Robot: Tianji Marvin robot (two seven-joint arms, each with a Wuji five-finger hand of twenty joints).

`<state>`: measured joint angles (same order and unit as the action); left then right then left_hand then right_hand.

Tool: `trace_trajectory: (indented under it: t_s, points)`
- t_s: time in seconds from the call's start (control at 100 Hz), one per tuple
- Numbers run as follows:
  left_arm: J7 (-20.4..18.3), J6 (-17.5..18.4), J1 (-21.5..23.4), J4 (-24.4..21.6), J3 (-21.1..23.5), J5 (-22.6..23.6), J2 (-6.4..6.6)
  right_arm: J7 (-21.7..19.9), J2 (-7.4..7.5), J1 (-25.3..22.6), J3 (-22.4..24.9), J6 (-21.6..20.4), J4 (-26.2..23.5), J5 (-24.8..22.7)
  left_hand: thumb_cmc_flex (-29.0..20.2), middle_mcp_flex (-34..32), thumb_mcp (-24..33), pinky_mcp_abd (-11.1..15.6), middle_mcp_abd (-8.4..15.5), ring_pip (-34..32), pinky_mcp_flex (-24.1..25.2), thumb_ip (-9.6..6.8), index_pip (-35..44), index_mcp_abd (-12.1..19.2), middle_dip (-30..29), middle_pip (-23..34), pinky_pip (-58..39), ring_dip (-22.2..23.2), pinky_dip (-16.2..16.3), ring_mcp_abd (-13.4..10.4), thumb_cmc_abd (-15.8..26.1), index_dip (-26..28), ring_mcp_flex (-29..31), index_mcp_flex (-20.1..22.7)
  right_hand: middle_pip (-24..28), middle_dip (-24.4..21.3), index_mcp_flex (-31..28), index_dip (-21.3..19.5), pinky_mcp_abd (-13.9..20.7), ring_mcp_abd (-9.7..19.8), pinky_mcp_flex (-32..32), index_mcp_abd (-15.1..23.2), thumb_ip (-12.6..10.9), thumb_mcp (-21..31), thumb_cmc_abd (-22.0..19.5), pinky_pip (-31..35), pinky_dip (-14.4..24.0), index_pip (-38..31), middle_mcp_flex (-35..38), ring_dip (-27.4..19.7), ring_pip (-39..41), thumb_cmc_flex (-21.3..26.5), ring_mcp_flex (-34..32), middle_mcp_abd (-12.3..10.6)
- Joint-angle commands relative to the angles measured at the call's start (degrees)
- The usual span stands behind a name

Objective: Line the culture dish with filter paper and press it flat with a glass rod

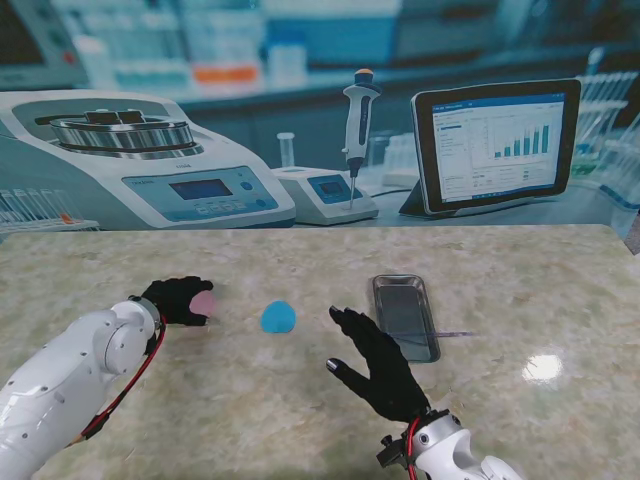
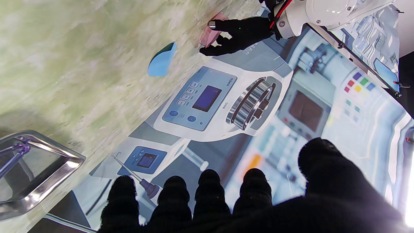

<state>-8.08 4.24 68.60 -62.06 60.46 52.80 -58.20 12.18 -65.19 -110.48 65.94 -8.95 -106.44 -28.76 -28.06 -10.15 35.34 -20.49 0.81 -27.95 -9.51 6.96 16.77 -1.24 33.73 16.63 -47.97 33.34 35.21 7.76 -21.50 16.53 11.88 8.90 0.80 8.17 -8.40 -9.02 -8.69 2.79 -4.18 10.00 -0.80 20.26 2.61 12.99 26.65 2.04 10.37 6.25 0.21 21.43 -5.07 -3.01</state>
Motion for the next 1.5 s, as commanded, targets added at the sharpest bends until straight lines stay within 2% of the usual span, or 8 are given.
trace_trajectory:
  t_s: [0.0,0.12,0.22,0.63,0.9,0.94,1.23,1.49]
  points:
    - [-0.5,0.2,0.1,0.5,-0.4,-0.1,-0.03,-0.1,-0.23,-0.5,-0.1,0.3,-0.5,0.0,-1.6,0.3,2.9,-0.6,-0.7,-6.2,-1.4,-0.85,-1.4,-0.7,1.4,-0.4,-3.9,2.9,2.3,0.3,-0.5,1.2,3.5,-0.5,-0.3,0.5,-0.8,-0.4,-0.2,0.5,-0.8,1.7,0.9,0.2,-0.5,0.5,0.9,-0.1,-1.5,0.5,-1.4,-0.3,1.0,-2.1]
    - [-0.4,0.5,0.0,0.5,-0.6,-0.1,-0.05,0.0,-0.24,-0.6,-0.1,0.3,-0.5,0.0,-2.7,0.3,5.0,0.5,-1.1,-11.6,-3.6,-1.14,-1.3,-1.1,3.0,1.0,-7.2,5.8,3.1,-0.2,-0.7,2.1,4.6,-0.5,-0.3,0.6,-0.8,-0.4,-0.2,0.6,-0.9,1.7,0.9,0.1,-0.5,0.5,0.9,-0.1,-1.6,0.5,-1.3,-0.2,0.9,-2.2]
    - [-0.5,0.7,-0.1,0.3,-0.7,0.0,-0.02,-0.1,-0.23,-0.6,0.0,0.4,-0.6,0.0,-3.2,0.5,6.1,1.0,-1.2,-12.2,-4.2,-1.20,-2.2,-1.2,2.7,0.0,-7.3,5.9,2.8,-0.4,-1.3,1.7,4.7,-0.5,-0.3,0.6,-0.8,-0.5,-0.2,0.5,-0.9,1.7,0.9,0.1,-0.5,0.5,0.9,-0.1,-1.5,0.5,-1.4,-0.2,1.0,-2.2]
    - [-2.0,0.1,0.0,-0.5,-1.1,1.0,0.26,-0.3,-0.19,-0.7,0.1,0.5,-0.8,0.1,-2.2,1.9,7.7,1.0,-0.9,-7.7,-3.8,-0.38,-7.0,-0.8,2.5,-4.9,-4.6,2.6,0.3,-0.2,-4.7,1.4,2.7,-1.0,-0.3,0.7,-0.8,-0.8,-0.1,0.5,-0.9,1.7,0.9,0.1,-0.5,0.6,0.9,-0.1,-1.5,0.4,-1.4,0.1,1.0,-2.2]
    - [-2.4,0.0,-0.1,-0.6,-1.5,1.3,0.34,-0.4,-0.19,-0.8,0.1,0.5,-1.0,0.1,-0.5,3.5,8.4,0.5,-0.4,-2.5,-2.1,0.30,-11.9,0.1,3.0,-9.3,-1.0,-0.7,-1.9,0.5,-5.9,4.7,0.4,-2.2,-0.3,0.7,-0.8,-1.0,-0.2,0.5,-0.9,1.7,0.8,0.0,-0.4,0.5,0.8,-0.1,-1.6,0.4,-1.4,0.3,0.9,-2.2]
    - [-2.3,0.0,-0.1,-0.6,-1.5,1.2,0.32,-0.4,-0.19,-0.8,0.1,0.6,-1.0,0.1,-0.5,3.3,8.5,0.6,-0.4,-2.2,-2.2,0.33,-14.2,0.1,4.0,-10.1,-0.9,-0.9,-2.0,0.5,-5.9,8.7,0.7,-1.8,-0.3,0.7,-0.8,-1.0,-0.2,0.6,-0.9,1.7,0.8,0.0,-0.5,0.5,0.8,-0.1,-1.5,0.4,-1.4,0.4,0.9,-2.2]
    - [-1.1,0.0,-0.2,-0.1,-1.6,0.6,0.09,-0.3,-0.19,-0.7,0.1,0.7,-1.0,0.0,-4.4,2.3,11.5,1.8,-0.5,-7.3,-6.0,-1.30,-13.3,-0.5,5.3,-6.8,-5.0,1.6,-0.8,-0.1,-4.2,13.3,3.6,-2.0,-0.3,0.8,-0.8,-1.2,-0.3,0.6,-0.9,1.8,0.8,0.0,-0.4,0.4,0.8,-0.1,-1.5,0.4,-1.3,0.6,0.9,-2.2]
    - [-0.8,0.7,0.7,-1.6,-0.1,1.4,0.08,-0.3,-0.19,-0.7,0.0,0.7,-1.0,0.0,-8.6,1.7,11.4,2.0,-0.8,-10.1,-7.2,-2.11,-11.6,-0.9,4.7,-5.2,-6.4,2.8,-0.7,-0.6,-3.2,13.2,4.8,-1.2,-0.3,0.8,-0.7,-1.4,-0.2,0.6,-0.9,1.8,0.8,-0.1,-0.5,0.4,0.9,-0.1,-1.5,0.4,-1.4,0.6,0.9,-2.2]
